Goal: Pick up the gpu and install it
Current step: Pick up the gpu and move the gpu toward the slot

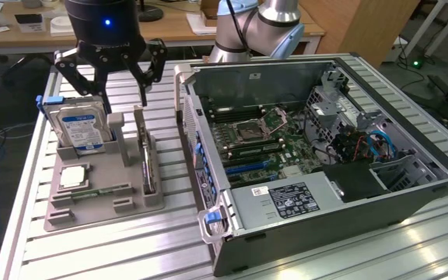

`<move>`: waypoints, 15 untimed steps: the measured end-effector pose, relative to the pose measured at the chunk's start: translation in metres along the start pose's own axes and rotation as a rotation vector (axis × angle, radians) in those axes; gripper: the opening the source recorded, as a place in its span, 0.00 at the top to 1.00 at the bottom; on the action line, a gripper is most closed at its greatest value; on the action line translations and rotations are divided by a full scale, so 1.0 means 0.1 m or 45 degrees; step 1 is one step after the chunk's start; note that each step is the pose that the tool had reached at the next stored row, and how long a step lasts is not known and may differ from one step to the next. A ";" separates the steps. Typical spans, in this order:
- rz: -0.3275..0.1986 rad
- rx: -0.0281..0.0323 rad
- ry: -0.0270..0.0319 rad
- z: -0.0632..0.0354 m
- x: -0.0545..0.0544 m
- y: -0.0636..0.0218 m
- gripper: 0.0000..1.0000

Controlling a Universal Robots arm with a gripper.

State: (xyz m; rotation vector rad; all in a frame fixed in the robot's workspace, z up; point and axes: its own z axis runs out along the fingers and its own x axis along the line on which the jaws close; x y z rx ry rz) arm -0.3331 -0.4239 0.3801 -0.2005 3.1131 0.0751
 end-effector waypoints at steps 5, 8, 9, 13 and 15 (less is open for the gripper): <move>-0.003 0.0000 0.0002 0.016 0.00 -0.003 0.41; -0.004 -0.0001 0.0002 0.020 0.00 -0.008 0.41; -0.005 -0.0001 0.0002 0.022 0.00 -0.009 0.41; -0.007 -0.0002 0.0004 0.033 0.00 -0.013 0.41; -0.009 -0.0001 0.0005 0.040 0.00 -0.013 0.41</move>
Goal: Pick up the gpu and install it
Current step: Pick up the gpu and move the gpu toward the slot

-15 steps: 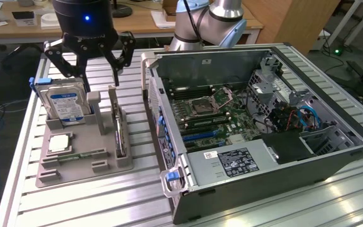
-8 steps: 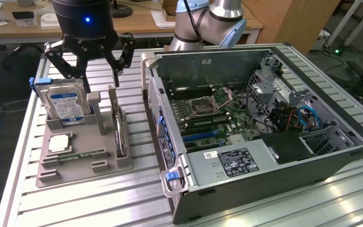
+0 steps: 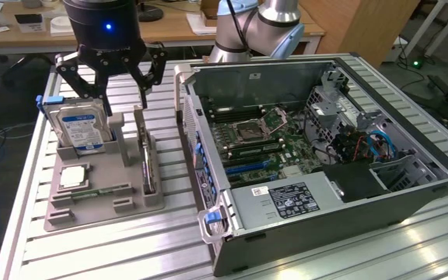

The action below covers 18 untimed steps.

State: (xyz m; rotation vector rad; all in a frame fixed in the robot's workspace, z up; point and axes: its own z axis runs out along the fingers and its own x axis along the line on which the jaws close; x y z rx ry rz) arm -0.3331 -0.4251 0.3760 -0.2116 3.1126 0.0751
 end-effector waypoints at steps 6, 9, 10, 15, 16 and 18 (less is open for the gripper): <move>-0.006 0.0007 0.0005 0.022 0.00 -0.004 0.41; -0.007 0.0016 0.0007 0.024 0.00 -0.005 0.41; -0.007 0.0017 0.0006 0.026 0.00 -0.005 0.41; -0.007 0.0016 0.0005 0.070 -0.03 -0.017 0.41; -0.005 0.0015 0.0002 0.086 -0.04 -0.024 0.41; 0.014 0.0020 -0.0006 0.109 -0.03 -0.027 0.41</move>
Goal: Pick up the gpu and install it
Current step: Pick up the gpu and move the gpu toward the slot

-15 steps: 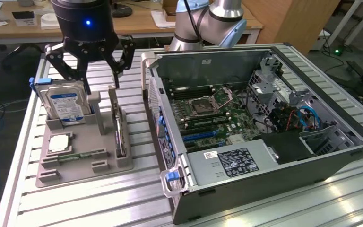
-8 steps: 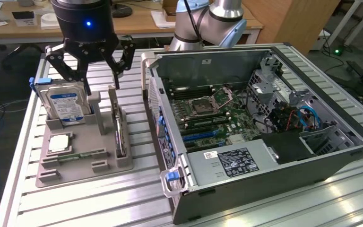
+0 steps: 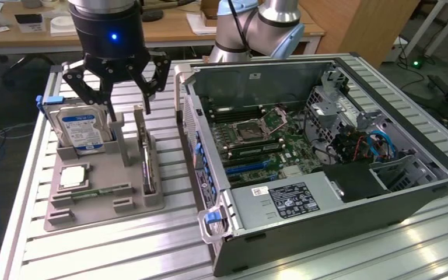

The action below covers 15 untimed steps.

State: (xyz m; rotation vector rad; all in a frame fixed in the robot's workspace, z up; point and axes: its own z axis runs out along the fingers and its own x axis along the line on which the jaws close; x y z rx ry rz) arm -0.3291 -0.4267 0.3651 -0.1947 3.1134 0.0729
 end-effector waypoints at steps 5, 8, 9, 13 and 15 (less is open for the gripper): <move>0.021 0.0007 -0.0008 0.088 -0.01 -0.017 0.41; 0.031 0.0008 -0.0015 0.144 -0.03 -0.021 0.41; 0.031 0.0009 -0.0017 0.161 -0.03 -0.019 0.41; 0.033 0.0019 -0.0013 0.232 -0.03 -0.014 0.41; 0.033 0.0018 -0.0014 0.270 -0.03 -0.014 0.41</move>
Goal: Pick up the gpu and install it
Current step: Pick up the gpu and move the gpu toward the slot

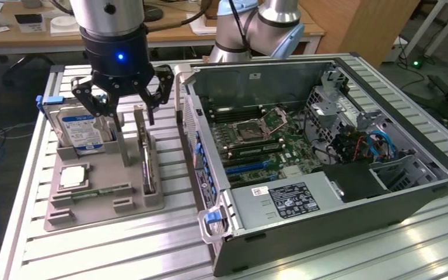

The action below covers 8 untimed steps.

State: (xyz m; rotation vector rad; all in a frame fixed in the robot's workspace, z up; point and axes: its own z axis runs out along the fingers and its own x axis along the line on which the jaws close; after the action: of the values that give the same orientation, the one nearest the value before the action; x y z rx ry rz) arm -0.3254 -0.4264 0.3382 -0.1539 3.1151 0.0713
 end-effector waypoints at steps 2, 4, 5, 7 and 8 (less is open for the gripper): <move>0.000 0.0000 -0.0001 0.034 0.00 -0.001 0.41; 0.000 -0.0003 0.0000 0.070 0.00 -0.003 0.41; 0.000 -0.0003 -0.0001 0.090 0.00 -0.003 0.41; 0.001 -0.0003 -0.0001 0.125 0.00 -0.004 0.41; 0.001 -0.0003 -0.0002 0.144 -0.01 -0.004 0.41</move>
State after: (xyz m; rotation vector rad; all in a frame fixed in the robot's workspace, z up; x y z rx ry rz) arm -0.3245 -0.4261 0.3238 -0.1523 3.1151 0.0717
